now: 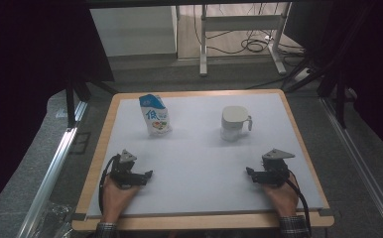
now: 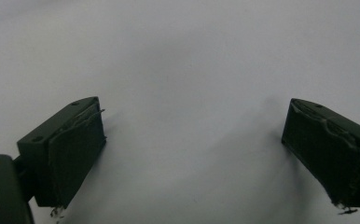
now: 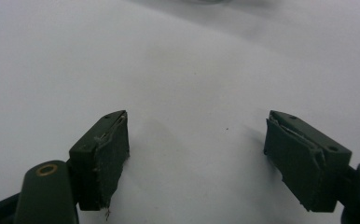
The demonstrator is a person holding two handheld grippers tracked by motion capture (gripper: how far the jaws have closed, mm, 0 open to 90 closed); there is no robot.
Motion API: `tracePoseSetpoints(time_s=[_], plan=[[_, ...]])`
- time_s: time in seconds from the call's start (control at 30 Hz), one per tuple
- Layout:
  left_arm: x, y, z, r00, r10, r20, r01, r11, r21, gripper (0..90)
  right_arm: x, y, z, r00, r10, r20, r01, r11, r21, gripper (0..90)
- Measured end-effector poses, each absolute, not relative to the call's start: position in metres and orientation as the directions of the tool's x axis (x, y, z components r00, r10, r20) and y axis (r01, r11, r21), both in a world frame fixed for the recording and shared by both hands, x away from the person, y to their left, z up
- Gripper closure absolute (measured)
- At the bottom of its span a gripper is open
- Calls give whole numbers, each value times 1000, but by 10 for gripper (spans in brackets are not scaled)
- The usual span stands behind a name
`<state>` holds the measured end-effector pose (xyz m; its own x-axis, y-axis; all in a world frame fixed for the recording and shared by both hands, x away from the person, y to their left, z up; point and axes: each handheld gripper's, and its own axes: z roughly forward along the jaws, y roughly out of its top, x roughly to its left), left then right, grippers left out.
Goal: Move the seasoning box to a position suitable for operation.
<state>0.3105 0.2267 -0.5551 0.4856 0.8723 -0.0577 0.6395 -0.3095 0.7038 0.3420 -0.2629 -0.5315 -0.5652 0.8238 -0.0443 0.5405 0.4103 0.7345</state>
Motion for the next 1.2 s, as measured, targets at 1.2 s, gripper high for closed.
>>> tracePoseSetpoints(time_s=[1.2], plan=[[310, 227, -555, 486, 872, -57, 639, -309, 704, 56, 342, -261, -530, -554, 830, -54, 548, 413, 727, 201]])
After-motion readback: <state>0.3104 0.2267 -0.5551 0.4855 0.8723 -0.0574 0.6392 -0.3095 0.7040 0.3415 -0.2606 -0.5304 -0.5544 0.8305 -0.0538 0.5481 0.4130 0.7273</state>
